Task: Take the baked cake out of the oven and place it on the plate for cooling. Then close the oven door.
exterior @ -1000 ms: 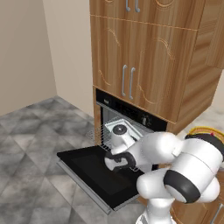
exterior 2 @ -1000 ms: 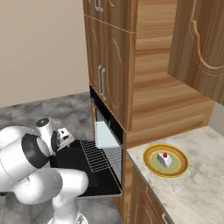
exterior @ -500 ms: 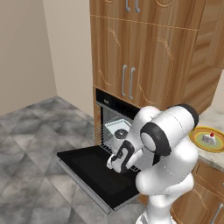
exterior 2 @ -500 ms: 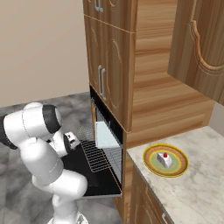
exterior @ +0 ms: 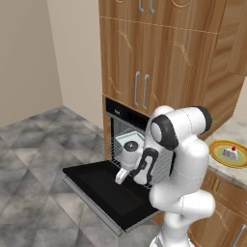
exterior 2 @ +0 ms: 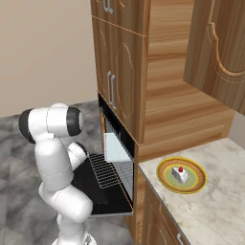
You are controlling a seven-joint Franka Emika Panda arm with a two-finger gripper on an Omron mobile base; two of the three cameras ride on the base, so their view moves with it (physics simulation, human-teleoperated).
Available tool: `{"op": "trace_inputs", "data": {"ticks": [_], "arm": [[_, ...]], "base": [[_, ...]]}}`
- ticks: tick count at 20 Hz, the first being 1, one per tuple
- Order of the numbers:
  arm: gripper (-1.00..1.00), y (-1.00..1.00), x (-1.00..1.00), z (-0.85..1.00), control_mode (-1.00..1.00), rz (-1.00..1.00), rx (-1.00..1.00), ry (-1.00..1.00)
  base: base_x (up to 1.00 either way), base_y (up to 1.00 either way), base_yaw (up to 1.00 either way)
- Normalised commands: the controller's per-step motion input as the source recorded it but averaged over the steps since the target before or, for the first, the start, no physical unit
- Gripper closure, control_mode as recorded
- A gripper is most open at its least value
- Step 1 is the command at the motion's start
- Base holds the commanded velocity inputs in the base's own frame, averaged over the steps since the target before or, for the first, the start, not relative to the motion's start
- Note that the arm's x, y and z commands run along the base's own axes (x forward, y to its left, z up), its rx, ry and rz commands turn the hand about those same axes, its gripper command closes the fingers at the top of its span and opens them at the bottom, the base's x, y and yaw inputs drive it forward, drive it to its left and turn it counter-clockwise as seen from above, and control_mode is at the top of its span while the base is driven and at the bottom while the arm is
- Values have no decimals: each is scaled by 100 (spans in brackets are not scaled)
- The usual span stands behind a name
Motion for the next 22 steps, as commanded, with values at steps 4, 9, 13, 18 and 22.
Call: {"op": "trace_inputs", "data": {"ticks": [4, 9, 13, 18, 22], "arm": [[-100, 21, 23, -29, -100, 0, 0, 6], [-100, 15, 20, -36, -100, 0, 0, 9], [-100, 10, 15, -36, -100, -1, 0, 9], [-100, 8, 22, -21, -100, -2, 0, 5], [-100, 7, 23, -6, -100, -3, 0, 4]], "base": [[0, 0, 0], [0, 0, 0], [0, 0, 0], [0, 0, 0], [0, 0, 0]]}}
